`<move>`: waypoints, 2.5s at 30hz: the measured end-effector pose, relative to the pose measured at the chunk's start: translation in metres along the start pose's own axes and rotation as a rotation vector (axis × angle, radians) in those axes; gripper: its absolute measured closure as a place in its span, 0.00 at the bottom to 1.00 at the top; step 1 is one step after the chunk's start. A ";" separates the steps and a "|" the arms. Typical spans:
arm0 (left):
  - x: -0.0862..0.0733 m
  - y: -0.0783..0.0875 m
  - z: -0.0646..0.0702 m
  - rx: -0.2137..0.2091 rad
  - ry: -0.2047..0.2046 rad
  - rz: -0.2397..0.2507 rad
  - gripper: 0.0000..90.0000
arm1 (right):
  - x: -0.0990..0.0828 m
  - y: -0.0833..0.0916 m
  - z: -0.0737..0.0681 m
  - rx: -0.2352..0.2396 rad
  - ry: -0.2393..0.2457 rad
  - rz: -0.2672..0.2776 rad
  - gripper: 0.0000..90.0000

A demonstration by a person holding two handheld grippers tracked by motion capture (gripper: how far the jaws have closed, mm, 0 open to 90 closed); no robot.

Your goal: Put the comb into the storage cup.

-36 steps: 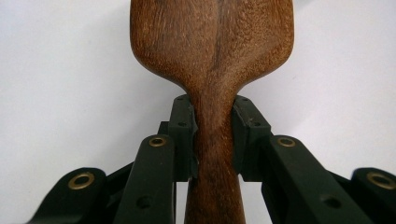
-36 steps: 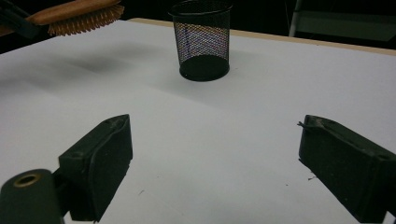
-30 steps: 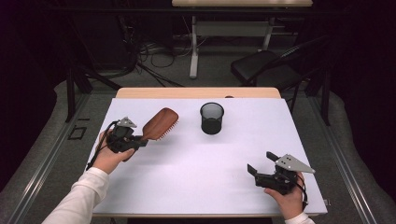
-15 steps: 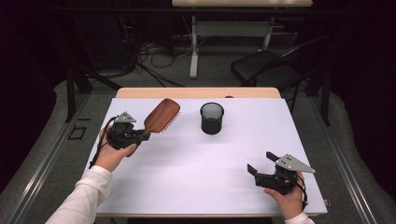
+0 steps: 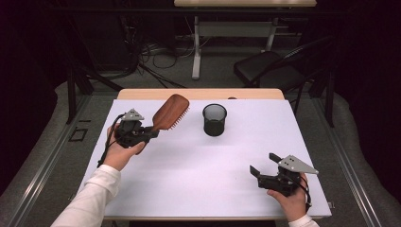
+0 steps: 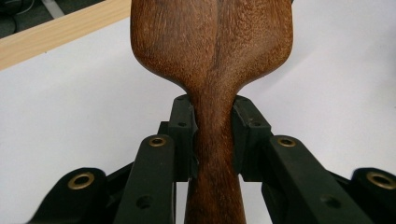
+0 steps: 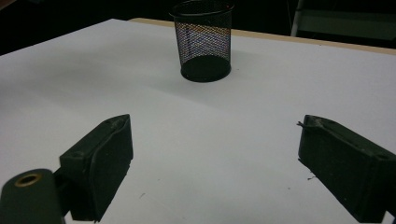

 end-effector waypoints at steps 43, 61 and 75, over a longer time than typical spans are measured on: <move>0.048 -0.005 0.037 -0.039 -0.049 0.074 0.80 | 0.070 -0.050 -0.012 0.117 -0.029 -0.211 0.11; 0.058 -0.013 0.048 -0.053 -0.053 0.094 0.80 | 0.095 -0.069 -0.016 0.133 -0.082 -0.253 0.11; 0.065 -0.024 0.059 -0.064 -0.064 0.103 0.80 | 0.115 -0.082 -0.017 0.127 -0.113 -0.245 0.13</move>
Point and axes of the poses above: each handheld gripper's, and its own axes: y roughly backward along the jaws, x roughly out of its top, z roughly to its right, the point moved 10 cm from there along -y, roughly forward along the jaws, and after that the axes turned 1 degree about x, right-handed, at the moved point
